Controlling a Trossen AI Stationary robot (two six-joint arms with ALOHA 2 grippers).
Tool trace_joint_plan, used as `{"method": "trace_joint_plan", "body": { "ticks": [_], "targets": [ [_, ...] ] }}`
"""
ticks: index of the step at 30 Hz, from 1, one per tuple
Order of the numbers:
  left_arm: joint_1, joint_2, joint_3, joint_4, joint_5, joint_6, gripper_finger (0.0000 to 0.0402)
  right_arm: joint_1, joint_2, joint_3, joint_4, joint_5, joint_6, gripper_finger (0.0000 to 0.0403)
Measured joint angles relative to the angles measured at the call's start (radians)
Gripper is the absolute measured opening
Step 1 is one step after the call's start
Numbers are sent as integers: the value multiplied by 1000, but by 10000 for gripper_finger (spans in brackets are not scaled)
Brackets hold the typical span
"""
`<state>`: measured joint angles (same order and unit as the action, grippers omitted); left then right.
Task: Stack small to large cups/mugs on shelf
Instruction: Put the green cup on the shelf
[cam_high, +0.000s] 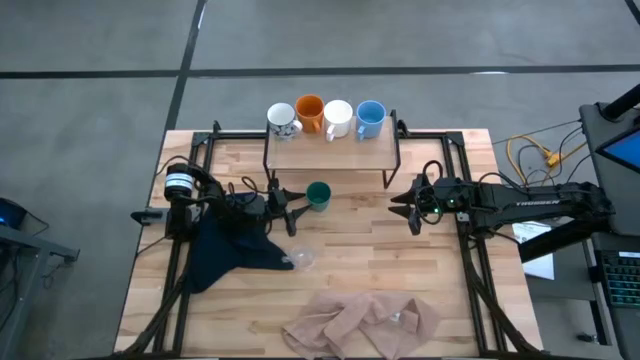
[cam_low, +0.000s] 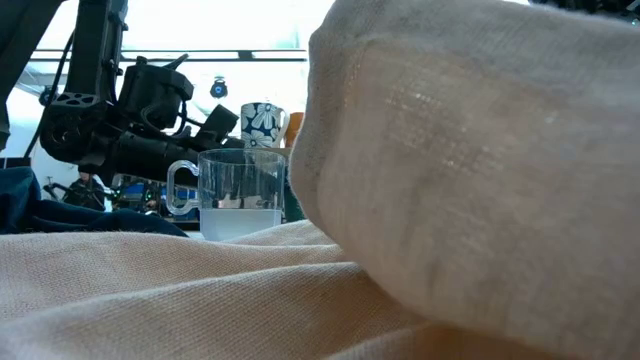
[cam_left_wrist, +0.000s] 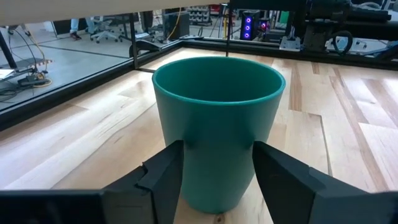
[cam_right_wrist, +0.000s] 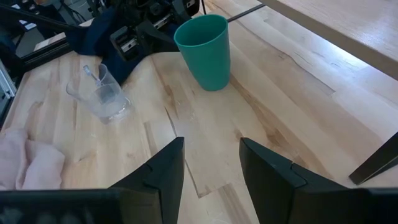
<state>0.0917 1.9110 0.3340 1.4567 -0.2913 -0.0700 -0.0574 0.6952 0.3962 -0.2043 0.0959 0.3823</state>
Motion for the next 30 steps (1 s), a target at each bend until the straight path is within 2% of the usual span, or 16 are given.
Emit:
{"method": "trace_joint_plan", "body": {
  "ticks": [11, 19, 24, 27, 30],
  "targets": [
    [0, -29, -48, 0, 0, -21, 178, 0, 0, 0, 0, 0, 7, 148],
    [0, -250, -171, -2, -3, -61, 178, 0, 0, 0, -1, 0, 4, 148],
    [0, -433, -198, -29, 30, -222, 178, 0, 0, 0, -2, 1, -12, 148],
    [-1, -579, -184, -222, 67, -385, 178, 0, 0, 0, -1, 2, -32, 148],
    [-1, -738, -121, -582, 112, -530, 178, 0, 0, 0, -1, 2, -43, 148]
  ]
}}
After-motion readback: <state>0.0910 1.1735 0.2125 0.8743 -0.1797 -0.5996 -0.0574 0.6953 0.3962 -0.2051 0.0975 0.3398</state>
